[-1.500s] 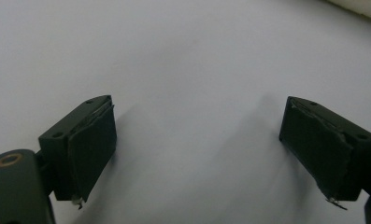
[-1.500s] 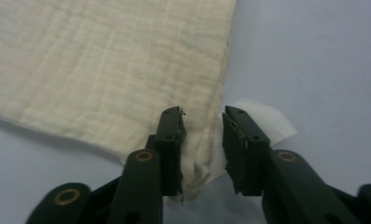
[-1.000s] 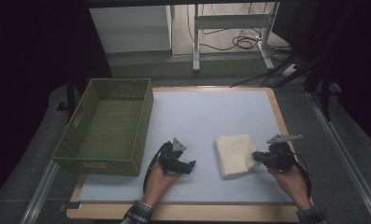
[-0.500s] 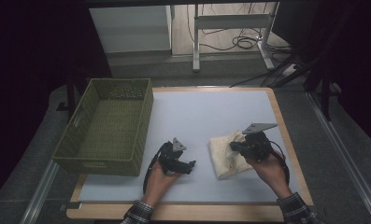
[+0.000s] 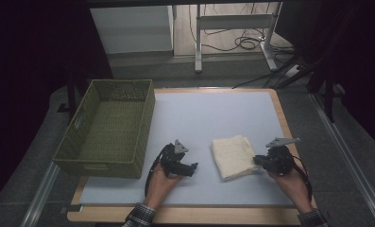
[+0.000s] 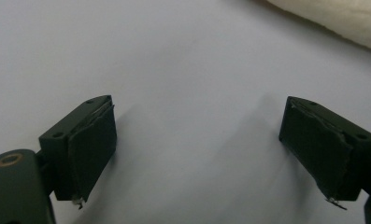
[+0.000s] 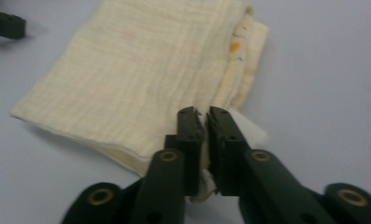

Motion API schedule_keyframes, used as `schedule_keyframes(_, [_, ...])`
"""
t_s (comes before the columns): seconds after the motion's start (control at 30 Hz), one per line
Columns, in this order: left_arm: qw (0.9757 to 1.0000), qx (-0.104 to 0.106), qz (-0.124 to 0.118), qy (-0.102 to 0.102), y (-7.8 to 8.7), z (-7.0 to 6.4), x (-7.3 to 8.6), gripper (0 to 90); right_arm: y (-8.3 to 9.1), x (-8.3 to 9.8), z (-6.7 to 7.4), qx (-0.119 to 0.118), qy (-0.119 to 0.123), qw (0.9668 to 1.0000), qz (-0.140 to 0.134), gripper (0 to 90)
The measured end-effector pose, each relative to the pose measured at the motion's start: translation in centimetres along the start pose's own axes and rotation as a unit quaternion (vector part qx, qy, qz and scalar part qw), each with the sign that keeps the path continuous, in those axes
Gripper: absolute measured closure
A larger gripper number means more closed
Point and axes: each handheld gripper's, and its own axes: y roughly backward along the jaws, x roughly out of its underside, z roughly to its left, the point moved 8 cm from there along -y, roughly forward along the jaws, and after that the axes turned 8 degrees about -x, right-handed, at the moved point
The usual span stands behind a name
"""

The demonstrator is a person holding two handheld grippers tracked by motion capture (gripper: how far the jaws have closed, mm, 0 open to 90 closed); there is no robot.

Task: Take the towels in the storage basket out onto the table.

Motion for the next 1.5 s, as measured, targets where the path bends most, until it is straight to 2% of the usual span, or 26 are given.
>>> schedule_keyframes(0.1, [1.0000,0.000,0.000,0.000,0.0,0.0,0.0,11.4,1.3,-0.1,-0.7,0.012,0.000,0.9999,-0.010,69.6])
schedule_keyframes(0.2, [1.0000,0.000,0.000,0.000,0.0,0.0,0.0,11.4,2.6,-0.7,-1.0,0.021,-0.001,0.9996,-0.018,68.5])
schedule_keyframes(0.27, [1.0000,0.000,0.000,0.000,0.0,0.0,0.0,11.4,2.9,-1.3,-0.9,0.016,-0.001,0.9995,-0.026,68.4])
schedule_keyframes(0.33, [1.0000,0.000,0.000,0.000,0.0,0.0,0.0,11.4,2.7,-1.8,-0.5,0.008,0.001,0.9995,-0.030,68.4])
schedule_keyframes(0.43, [1.0000,0.000,0.000,0.000,0.0,0.0,0.0,11.4,1.8,-2.2,0.5,-0.006,0.010,0.9997,-0.023,68.0])
schedule_keyframes(0.63, [1.0000,0.000,0.000,0.000,0.0,0.0,0.0,11.4,0.5,-1.8,2.0,-0.022,0.023,0.9994,-0.016,62.1])
schedule_keyframes(0.7, [1.0000,0.000,-0.001,0.001,0.0,0.0,0.0,11.4,0.1,-1.3,1.9,-0.019,0.026,0.9995,-0.005,63.6])
schedule_keyframes(0.77, [1.0000,0.000,0.000,0.000,0.0,0.0,0.0,11.4,-0.6,-0.4,1.3,-0.002,0.030,0.9994,0.016,68.4])
schedule_keyframes(0.83, [1.0000,0.000,0.000,0.000,0.0,0.0,0.0,11.4,-1.0,0.4,0.5,0.011,0.026,0.9993,0.025,70.5])
schedule_keyframes(0.9, [1.0000,0.000,0.000,0.000,0.0,0.0,0.0,11.4,-1.4,1.2,-0.1,0.012,0.018,0.9994,0.028,70.5])
schedule_keyframes(0.97, [1.0000,0.000,0.000,0.001,0.0,0.0,0.0,11.4,-1.3,1.6,-0.3,0.002,0.007,0.9999,0.015,70.4])
schedule_keyframes(1.1, [1.0000,0.004,0.002,-0.001,0.0,0.0,-0.1,11.6,-0.4,1.4,-0.4,0.005,0.008,0.9999,0.007,66.0])
schedule_keyframes(1.17, [0.9998,0.016,-0.003,0.008,0.0,-0.2,-0.9,16.5,0.1,1.1,-0.4,0.009,0.009,0.9999,0.002,64.9])
schedule_keyframes(1.23, [0.9998,0.015,-0.009,-0.003,-0.1,-0.2,-2.3,17.6,0.5,0.7,-0.5,0.012,0.007,0.9999,-0.004,64.6])
schedule_keyframes(1.37, [0.9991,0.014,-0.031,-0.024,-0.7,-0.6,-6.3,24.4,0.7,0.0,-0.5,0.017,0.003,0.9997,-0.016,63.2])
schedule_keyframes(1.43, [0.9986,0.024,-0.037,-0.029,-1.4,-1.0,-8.0,32.2,0.4,-0.4,-0.5,0.017,0.004,0.9996,-0.023,62.7])
schedule_keyframes(1.5, [0.9978,0.046,-0.035,-0.034,-2.5,-1.7,-9.2,38.0,-0.1,-0.8,-0.3,0.013,0.004,0.9995,-0.028,62.6])
